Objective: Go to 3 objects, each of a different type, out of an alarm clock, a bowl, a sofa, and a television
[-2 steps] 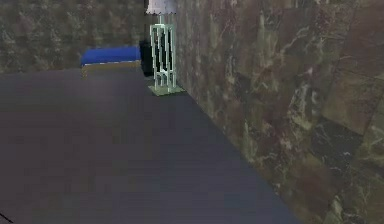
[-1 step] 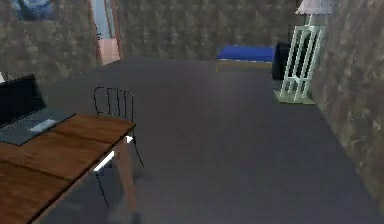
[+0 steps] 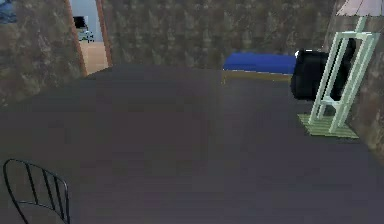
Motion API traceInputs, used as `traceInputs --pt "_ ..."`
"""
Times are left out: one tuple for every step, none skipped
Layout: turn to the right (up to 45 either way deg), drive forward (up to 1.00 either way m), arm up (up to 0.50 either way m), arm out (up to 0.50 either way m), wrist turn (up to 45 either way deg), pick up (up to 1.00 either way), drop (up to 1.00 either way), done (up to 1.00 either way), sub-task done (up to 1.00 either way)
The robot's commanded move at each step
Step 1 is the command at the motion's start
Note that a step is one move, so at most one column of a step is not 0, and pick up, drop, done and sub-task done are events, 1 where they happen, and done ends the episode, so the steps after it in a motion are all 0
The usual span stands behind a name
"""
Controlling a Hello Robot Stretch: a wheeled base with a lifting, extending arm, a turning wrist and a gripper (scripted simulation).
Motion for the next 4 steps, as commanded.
traceInputs --pt "-12.0 0.00 0.00 0.00 0.0 0.00 0.00 0.00 0.00" --pt "0.0 0.20 0.00 0.00 0.0 0.00 0.00 0.00 0.00" --pt "45.0 0.00 0.00 0.00 0.0 0.00 0.00 0.00 0.00" --pt "45.0 0.00 0.00 0.00 0.0 0.00 0.00 0.00 0.00"
